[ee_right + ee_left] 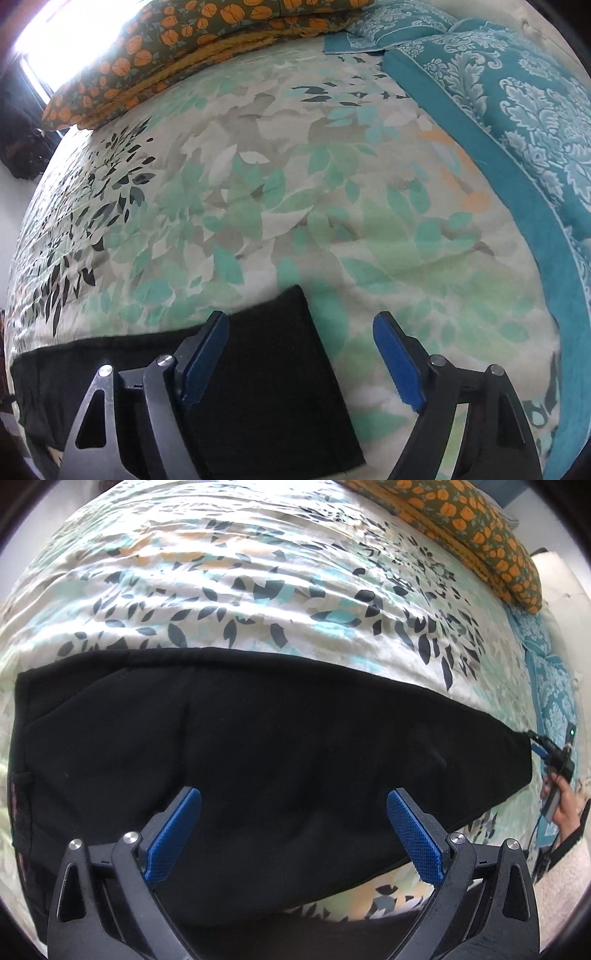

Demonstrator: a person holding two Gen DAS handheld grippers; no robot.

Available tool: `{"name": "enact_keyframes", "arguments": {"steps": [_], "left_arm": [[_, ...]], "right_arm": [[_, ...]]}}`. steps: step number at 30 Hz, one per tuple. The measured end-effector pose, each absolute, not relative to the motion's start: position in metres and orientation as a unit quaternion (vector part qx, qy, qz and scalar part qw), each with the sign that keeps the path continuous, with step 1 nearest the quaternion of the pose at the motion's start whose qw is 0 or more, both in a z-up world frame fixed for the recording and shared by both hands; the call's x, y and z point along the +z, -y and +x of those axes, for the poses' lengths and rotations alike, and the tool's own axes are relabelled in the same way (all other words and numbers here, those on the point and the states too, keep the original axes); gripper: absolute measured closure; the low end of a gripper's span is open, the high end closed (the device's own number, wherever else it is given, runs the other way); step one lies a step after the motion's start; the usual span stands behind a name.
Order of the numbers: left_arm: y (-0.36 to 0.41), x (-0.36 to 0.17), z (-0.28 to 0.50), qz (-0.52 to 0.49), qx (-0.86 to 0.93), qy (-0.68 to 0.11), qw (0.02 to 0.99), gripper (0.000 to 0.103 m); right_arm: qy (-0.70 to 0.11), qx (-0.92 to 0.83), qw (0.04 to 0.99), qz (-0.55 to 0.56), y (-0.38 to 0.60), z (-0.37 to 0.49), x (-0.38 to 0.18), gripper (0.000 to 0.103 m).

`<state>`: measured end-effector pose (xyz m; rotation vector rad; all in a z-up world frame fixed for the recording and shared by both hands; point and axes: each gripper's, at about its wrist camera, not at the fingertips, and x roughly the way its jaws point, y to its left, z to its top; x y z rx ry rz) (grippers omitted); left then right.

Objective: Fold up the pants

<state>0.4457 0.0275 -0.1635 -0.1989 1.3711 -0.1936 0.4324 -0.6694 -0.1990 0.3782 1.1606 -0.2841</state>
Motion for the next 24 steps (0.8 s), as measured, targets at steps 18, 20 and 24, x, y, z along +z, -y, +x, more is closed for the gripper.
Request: {"name": "enact_keyframes", "arguments": {"steps": [18,20,24], "left_arm": [[0.002,-0.165,0.484,-0.163,-0.116,-0.632,0.749,0.002],[0.011,-0.164,0.487,-0.168,-0.127,-0.638,0.741,0.002],[0.022,-0.169,0.495,-0.176,-0.118,-0.648,0.731,0.002]], "right_arm": [[-0.388,0.039,0.917,0.085,0.534,0.218,-0.029,0.093],[-0.381,0.043,0.919,0.089,0.523,0.181,-0.024,0.093],[-0.363,0.029,0.924,0.116,0.523,0.119,-0.021,0.093]]}}
